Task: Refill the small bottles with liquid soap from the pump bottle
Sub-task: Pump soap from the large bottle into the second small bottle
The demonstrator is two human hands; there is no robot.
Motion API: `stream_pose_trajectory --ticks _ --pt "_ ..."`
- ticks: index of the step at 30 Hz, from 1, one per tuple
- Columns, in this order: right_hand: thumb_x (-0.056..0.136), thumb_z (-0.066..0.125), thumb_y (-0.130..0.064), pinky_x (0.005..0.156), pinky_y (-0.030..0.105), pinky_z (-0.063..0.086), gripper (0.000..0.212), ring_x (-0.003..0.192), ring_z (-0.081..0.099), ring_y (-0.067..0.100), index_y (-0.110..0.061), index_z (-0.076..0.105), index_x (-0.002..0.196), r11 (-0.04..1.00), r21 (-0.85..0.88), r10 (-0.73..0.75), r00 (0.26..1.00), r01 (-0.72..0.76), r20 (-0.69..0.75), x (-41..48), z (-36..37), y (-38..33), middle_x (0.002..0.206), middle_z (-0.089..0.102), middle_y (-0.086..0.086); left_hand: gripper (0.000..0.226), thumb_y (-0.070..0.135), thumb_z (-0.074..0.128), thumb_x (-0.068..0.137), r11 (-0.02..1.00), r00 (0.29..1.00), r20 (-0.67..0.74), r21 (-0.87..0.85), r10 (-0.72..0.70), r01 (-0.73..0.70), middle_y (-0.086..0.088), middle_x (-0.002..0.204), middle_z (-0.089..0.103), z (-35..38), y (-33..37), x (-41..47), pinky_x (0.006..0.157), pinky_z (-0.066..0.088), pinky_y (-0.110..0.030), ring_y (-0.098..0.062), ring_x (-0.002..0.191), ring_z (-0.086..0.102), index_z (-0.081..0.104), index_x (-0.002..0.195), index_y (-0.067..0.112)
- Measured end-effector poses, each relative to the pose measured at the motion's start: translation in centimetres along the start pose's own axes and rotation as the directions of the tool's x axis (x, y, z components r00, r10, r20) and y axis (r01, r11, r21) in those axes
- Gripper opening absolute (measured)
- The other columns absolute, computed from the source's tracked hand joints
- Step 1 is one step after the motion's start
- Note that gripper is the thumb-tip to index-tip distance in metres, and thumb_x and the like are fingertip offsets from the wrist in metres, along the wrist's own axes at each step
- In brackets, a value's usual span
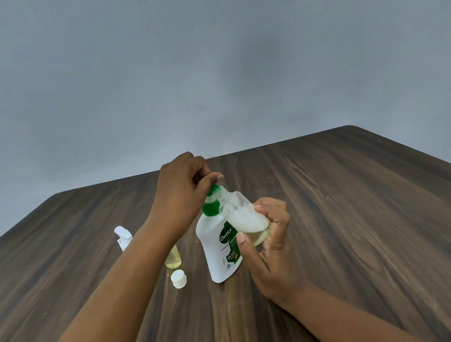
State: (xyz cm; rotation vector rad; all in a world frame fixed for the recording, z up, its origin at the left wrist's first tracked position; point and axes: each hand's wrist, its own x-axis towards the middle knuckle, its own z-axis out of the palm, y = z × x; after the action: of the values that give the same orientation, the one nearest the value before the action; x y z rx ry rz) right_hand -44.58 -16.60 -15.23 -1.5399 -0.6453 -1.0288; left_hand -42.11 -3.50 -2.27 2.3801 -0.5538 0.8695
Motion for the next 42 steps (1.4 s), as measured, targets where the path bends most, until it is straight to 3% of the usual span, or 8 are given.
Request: stream_pose_trajectory --ticks 8,15,25,32,38,42 --pt "0.086 0.053 -0.022 0.076 0.023 0.047 0.042 0.104 0.045 0.010 -0.029 0.028 0.119 1.000 0.008 0.009 1.000 -0.008 -0.007 0.13 0.02 0.00 0.115 0.032 -0.011 0.024 0.023 0.069 0.081 1.000 0.999 0.042 0.014 0.023 -0.024 0.000 0.069 0.054 -0.42 0.31 0.51 0.058 0.035 -0.016 -0.010 0.063 0.049 0.056 0.062 0.015" --pt "0.085 0.053 -0.021 0.077 0.020 0.044 0.037 0.102 0.045 0.010 -0.024 0.032 0.116 1.000 0.000 0.006 1.000 -0.006 -0.003 -0.02 0.02 -0.07 0.114 0.034 -0.008 0.027 0.020 0.070 0.081 1.000 1.000 -0.025 -0.004 0.004 -0.004 0.008 0.063 0.047 0.24 -0.22 -0.34 0.057 0.034 -0.008 -0.006 0.060 0.046 0.054 0.059 0.015" --pt "0.086 0.053 -0.024 0.077 0.018 0.045 0.039 0.104 0.044 0.006 -0.025 0.031 0.117 1.000 -0.020 0.023 1.000 -0.023 -0.002 0.12 0.06 -0.07 0.115 0.033 -0.012 0.031 0.023 0.070 0.080 1.000 0.999 -0.025 -0.007 0.021 -0.021 0.008 0.063 0.048 -0.13 0.24 0.21 0.055 0.032 -0.009 -0.007 0.060 0.047 0.050 0.056 0.023" --pt "0.086 0.052 -0.022 0.077 0.018 0.045 0.037 0.101 0.045 0.009 -0.024 0.032 0.116 1.000 -0.025 0.009 1.000 -0.009 0.005 0.08 -0.12 -0.35 0.115 0.034 -0.008 0.028 0.020 0.069 0.081 1.000 0.999 -0.041 -0.009 0.017 -0.017 0.008 0.062 0.046 0.24 -0.14 -0.27 0.057 0.033 -0.007 -0.006 0.059 0.045 0.054 0.059 0.014" --pt "0.086 0.052 -0.021 0.079 0.017 0.044 0.039 0.104 0.044 0.007 -0.025 0.030 0.117 1.000 -0.004 0.014 1.000 -0.014 0.005 0.07 -0.06 -0.27 0.116 0.033 -0.009 0.027 0.022 0.068 0.082 0.998 0.999 -0.005 0.034 0.054 -0.054 0.003 0.066 0.050 -0.13 0.17 0.21 0.056 0.034 -0.013 -0.007 0.062 0.047 0.052 0.060 0.017" --pt "0.086 0.052 -0.021 0.078 0.017 0.044 0.037 0.103 0.045 0.007 -0.025 0.032 0.116 1.000 -0.001 0.013 1.000 -0.013 0.006 0.02 -0.06 -0.42 0.115 0.033 -0.009 0.030 0.020 0.068 0.083 0.999 0.998 -0.041 0.027 0.039 -0.038 0.008 0.063 0.045 0.29 -0.08 -0.34 0.055 0.031 -0.012 -0.006 0.060 0.045 0.050 0.059 0.018"
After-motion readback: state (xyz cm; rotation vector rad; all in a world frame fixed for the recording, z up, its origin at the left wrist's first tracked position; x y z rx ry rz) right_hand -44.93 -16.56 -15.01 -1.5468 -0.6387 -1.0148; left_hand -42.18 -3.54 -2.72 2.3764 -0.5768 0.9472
